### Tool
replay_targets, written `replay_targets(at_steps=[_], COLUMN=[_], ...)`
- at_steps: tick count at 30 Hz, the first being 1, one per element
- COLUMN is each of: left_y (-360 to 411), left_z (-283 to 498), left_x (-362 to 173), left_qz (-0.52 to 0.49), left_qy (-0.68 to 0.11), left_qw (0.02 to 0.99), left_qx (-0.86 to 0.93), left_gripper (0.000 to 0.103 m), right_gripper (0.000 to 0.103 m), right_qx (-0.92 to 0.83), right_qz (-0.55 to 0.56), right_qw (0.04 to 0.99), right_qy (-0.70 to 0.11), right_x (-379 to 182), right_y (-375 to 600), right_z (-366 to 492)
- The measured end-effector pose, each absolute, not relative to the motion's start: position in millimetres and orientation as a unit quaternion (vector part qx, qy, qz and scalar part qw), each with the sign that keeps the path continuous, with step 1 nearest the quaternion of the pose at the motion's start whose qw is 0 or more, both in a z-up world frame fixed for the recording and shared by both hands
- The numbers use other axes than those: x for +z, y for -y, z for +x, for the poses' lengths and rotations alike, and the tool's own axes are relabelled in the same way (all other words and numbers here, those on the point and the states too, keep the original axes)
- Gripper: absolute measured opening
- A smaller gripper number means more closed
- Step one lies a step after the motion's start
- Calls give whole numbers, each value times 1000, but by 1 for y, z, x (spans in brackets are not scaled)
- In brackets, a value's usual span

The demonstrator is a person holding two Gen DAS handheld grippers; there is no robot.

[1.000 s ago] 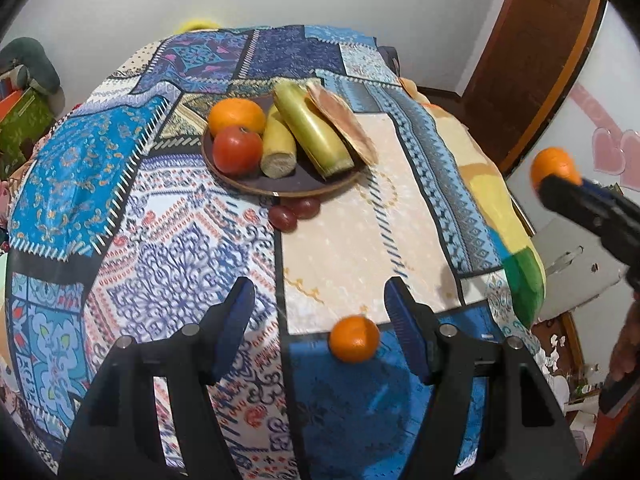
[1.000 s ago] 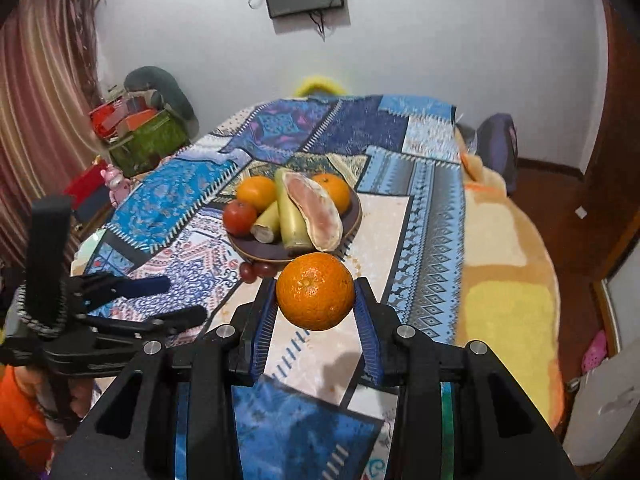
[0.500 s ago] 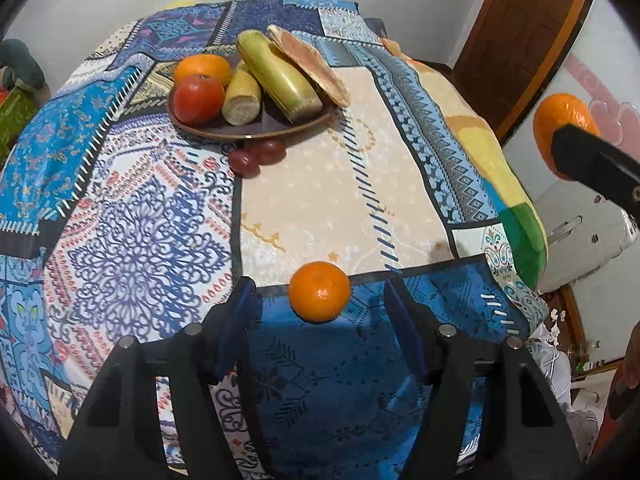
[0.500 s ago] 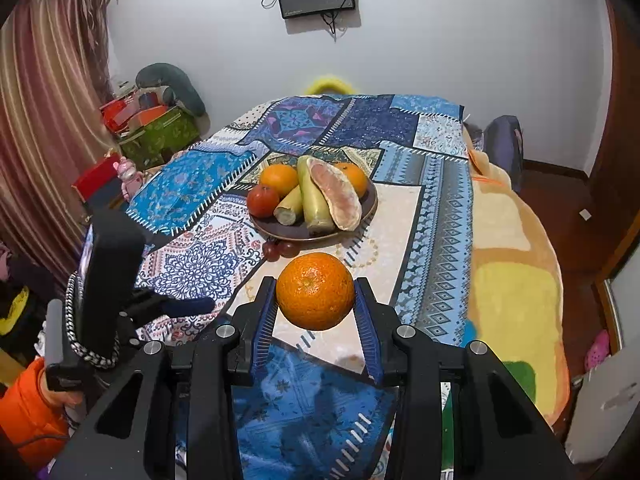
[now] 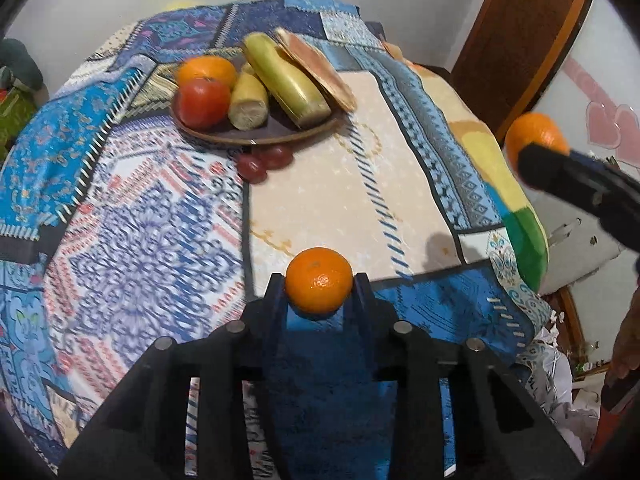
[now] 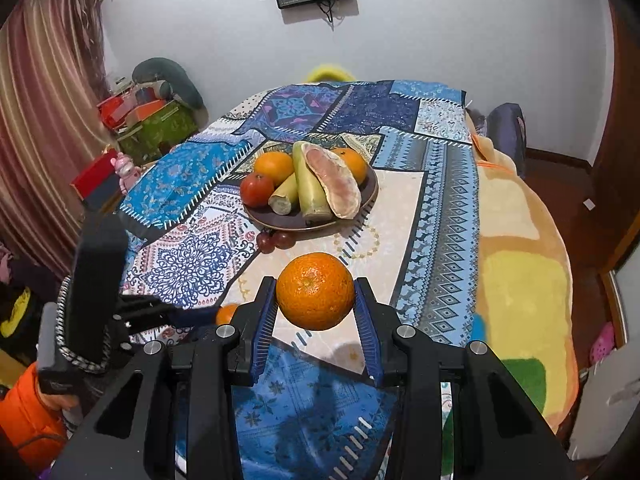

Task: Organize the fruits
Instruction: 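Grasp another small orange with the left gripper while the right holds its orange, then place both small oranges onto the brown plate, opening both grippers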

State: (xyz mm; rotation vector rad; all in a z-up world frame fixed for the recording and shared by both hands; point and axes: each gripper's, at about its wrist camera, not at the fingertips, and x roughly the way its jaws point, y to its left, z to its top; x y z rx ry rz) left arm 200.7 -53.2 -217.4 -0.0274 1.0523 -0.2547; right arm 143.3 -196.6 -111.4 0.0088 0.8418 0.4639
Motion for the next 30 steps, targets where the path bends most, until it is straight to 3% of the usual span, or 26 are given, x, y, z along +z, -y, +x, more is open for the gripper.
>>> replay_targets(at_steps=[16,30], left_y=[-7,-7], left_z=[252,300], left_x=[-194,-204], left_qz=[-40,-38], left_qy=[-466,-460], left_qw=[880,881], left_qx=[-82,-102], left_gripper=[34,34], right_gripper=[35,35], right_qx=[249,277], right_qz=[-14,-31], right_qw=[872,858], right_qy=[-421,-431], right_x=[-130,-156], right_y=[158,123], right_z=[192,247])
